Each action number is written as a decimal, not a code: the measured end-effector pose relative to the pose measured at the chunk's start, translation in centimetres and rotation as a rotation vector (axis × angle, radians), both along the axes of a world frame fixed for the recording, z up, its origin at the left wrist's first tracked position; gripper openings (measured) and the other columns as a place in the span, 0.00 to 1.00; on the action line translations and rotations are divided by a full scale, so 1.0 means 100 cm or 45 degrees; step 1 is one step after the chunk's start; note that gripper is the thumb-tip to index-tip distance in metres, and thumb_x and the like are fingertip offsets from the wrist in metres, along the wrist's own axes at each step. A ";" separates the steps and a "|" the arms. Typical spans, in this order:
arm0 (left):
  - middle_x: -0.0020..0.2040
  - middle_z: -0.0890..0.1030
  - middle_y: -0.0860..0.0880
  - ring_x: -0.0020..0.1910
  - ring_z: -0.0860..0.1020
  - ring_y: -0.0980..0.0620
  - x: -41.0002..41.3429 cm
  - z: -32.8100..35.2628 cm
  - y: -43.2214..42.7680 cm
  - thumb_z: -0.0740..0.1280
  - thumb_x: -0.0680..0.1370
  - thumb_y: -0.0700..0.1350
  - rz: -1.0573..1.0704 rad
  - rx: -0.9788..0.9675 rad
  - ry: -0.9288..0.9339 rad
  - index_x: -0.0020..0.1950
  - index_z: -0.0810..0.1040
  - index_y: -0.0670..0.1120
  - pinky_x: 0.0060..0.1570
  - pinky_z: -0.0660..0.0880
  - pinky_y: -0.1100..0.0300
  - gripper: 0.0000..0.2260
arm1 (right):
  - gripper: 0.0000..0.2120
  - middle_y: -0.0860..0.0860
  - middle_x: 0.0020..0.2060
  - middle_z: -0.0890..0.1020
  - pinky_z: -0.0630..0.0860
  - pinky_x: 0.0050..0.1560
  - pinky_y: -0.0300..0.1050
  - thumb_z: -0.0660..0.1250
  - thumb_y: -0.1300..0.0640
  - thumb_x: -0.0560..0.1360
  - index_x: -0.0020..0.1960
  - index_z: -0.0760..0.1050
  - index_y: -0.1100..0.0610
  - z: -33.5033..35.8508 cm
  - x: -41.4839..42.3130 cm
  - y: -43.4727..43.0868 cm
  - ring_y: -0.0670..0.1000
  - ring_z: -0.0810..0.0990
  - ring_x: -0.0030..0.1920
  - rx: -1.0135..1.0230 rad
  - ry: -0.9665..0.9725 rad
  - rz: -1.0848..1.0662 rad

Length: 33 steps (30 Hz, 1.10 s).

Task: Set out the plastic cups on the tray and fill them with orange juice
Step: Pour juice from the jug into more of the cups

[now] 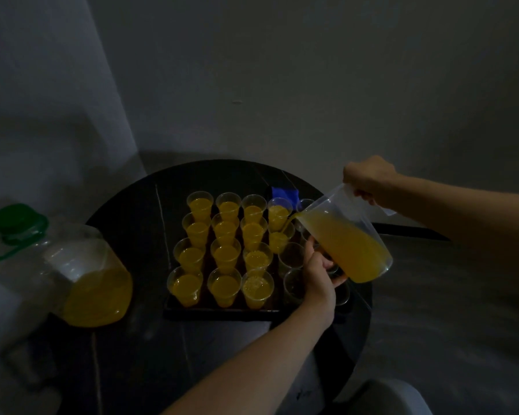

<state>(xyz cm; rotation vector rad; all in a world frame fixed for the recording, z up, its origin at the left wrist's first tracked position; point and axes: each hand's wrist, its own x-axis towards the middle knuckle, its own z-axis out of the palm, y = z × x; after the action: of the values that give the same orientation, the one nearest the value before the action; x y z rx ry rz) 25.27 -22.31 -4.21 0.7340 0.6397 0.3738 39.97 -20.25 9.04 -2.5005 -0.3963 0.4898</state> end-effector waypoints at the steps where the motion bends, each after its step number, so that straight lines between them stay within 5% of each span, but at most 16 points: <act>1: 0.67 0.73 0.45 0.63 0.74 0.44 0.000 0.000 0.001 0.55 0.77 0.37 0.001 -0.001 -0.003 0.75 0.66 0.56 0.63 0.75 0.39 0.27 | 0.10 0.55 0.37 0.76 0.68 0.31 0.41 0.61 0.53 0.79 0.46 0.74 0.60 0.000 0.000 0.001 0.51 0.72 0.34 0.001 0.000 0.003; 33: 0.69 0.72 0.48 0.62 0.74 0.48 0.002 0.003 0.005 0.55 0.79 0.37 0.025 0.064 0.006 0.78 0.64 0.58 0.63 0.75 0.41 0.29 | 0.12 0.56 0.33 0.78 0.68 0.30 0.41 0.62 0.53 0.75 0.40 0.76 0.60 -0.001 0.000 -0.005 0.52 0.73 0.31 0.094 -0.079 -0.042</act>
<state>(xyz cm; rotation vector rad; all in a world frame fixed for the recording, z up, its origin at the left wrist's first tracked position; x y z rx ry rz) 25.44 -21.85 -3.95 0.7773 0.6447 0.4077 39.97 -20.70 8.96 -2.4514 -0.3896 0.3781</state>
